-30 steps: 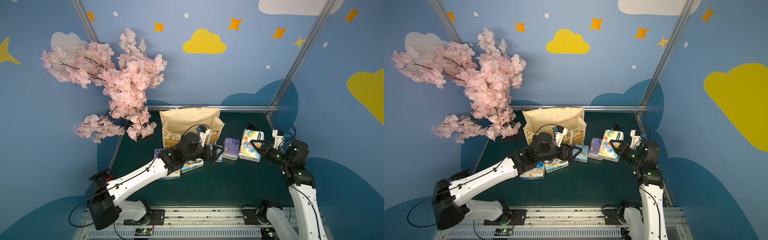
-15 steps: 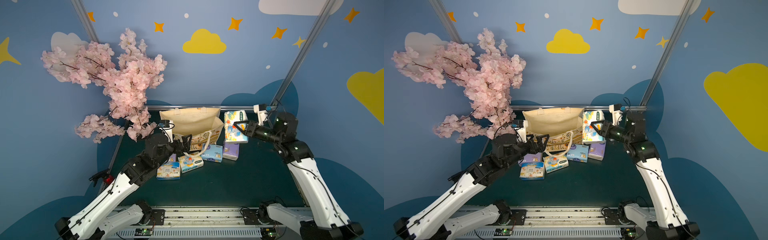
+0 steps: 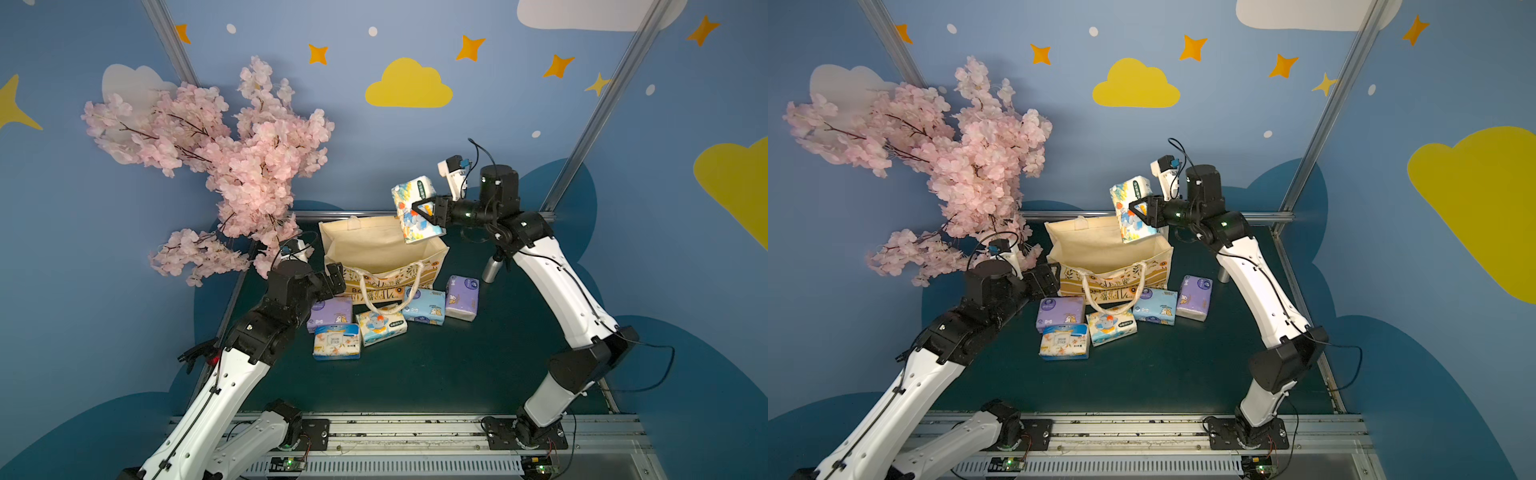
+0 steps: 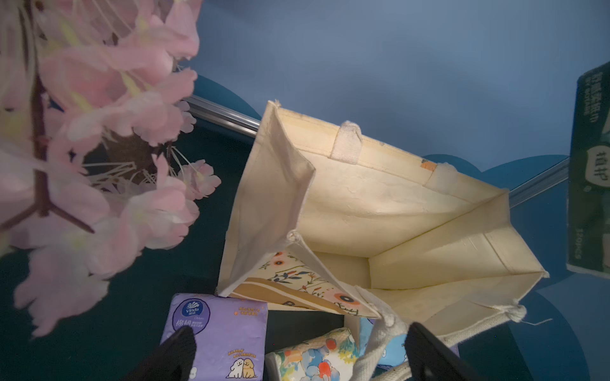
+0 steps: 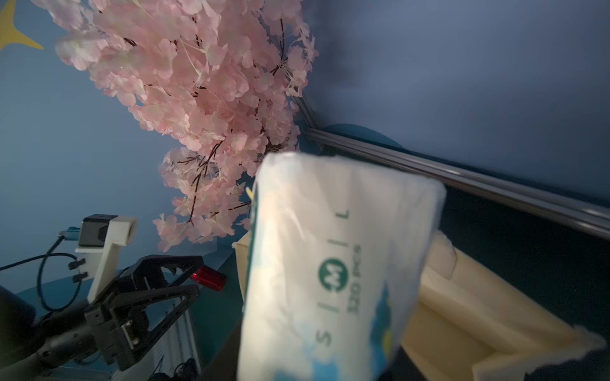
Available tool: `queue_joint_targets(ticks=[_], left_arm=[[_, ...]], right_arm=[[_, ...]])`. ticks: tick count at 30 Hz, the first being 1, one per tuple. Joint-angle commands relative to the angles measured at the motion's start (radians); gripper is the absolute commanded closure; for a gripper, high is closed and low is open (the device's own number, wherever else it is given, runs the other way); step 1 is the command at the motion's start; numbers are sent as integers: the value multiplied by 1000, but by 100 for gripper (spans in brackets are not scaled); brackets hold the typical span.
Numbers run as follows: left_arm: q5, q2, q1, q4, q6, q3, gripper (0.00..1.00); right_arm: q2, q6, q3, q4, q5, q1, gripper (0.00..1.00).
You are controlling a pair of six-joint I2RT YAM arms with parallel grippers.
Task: Put tissues into the canvas bag
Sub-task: Place the pack of facial tissues in the canvas bag.
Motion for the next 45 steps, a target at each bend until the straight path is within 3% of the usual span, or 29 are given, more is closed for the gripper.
queue_joint_targets(ticks=[1,4,9,17,23,31,38,45], left_arm=[[85,8,38,-8,-21,1,0],[140,31,73,-14,-30,22,1],[163,47,91,-4,-34,28,0],[158,103,100,1,-20,80,1],[173,170,113,8,-19,169,1],[160,341,151,-104,61,375,0],[182,474,151,-152,97,460,11],[154,555,151,-186,123,488,26]], right_arm=[[98,-213,133,-158,79,39,60],[198,-341,267,-294,177,61,59],[301,-425,392,-435,252,70,60],[345,-498,385,-495,306,77,64],[297,-610,287,-450,372,96,63],[231,-670,143,-365,374,103,61],[222,-701,130,-342,367,109,57],[267,-718,152,-390,496,120,59]])
